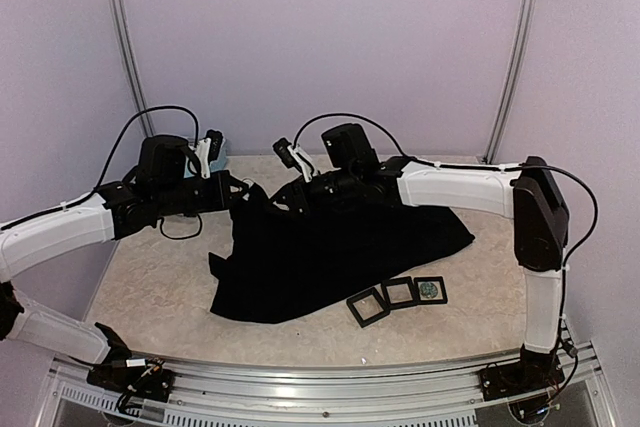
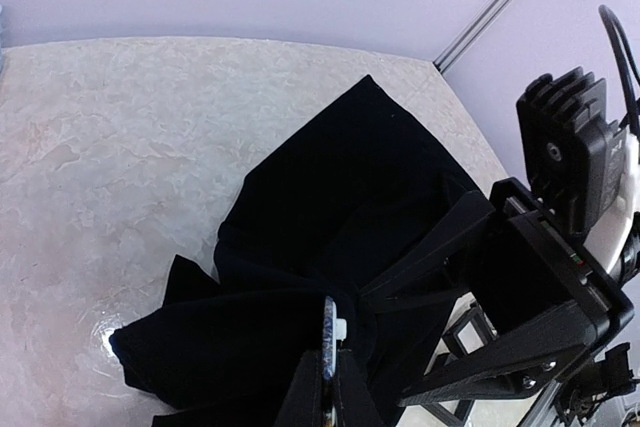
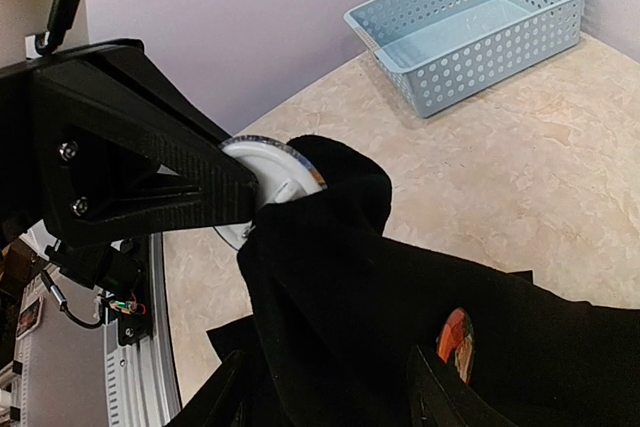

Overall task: Remove the brooch from the garment
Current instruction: Pass from the left arm to the right

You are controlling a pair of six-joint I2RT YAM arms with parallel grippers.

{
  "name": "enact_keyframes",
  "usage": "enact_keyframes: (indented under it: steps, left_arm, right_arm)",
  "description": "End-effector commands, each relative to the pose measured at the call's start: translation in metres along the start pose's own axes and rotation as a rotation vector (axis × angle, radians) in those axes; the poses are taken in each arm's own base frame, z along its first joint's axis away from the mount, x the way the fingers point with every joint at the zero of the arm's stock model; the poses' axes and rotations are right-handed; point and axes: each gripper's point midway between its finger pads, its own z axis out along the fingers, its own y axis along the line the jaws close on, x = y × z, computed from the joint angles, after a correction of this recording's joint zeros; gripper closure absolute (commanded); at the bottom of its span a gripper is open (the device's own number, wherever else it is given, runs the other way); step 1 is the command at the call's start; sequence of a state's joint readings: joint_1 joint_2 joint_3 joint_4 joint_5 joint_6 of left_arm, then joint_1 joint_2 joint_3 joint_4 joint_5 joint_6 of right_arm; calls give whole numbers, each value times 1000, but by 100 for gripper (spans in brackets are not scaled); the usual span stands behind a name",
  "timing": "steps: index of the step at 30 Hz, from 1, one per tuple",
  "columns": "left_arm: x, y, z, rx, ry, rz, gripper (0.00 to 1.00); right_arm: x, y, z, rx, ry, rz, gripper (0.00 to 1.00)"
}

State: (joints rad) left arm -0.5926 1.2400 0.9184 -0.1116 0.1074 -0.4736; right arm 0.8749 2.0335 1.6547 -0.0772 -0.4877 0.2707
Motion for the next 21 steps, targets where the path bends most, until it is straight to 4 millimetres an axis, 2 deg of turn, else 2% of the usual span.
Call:
enact_keyframes:
  steps: [1,4,8,9,13,18,21]
  left_arm:
    - [-16,-18,-3,59,-47,5,100]
    - [-18,-21,-2,65,-48,5,100]
    - [-18,-21,0,61,-50,8,100]
    - [-18,-20,1,55,-50,9,100]
    - [-16,-15,6,41,-60,13,100]
    - [-21,-22,12,83,-81,9,100]
    - [-23,-24,14,99,-89,-6,100]
  right_arm:
    - [25,0,20,-17,63,-16,53]
    - [32,3,30,-6,79,-34,68]
    - [34,14,35,-11,81,-30,97]
    - [33,17,34,-13,77,-30,100]
    - [34,34,28,-39,71,1,100]
    - [41,48,21,-90,73,79,100]
    - [33,46,8,-42,43,92,85]
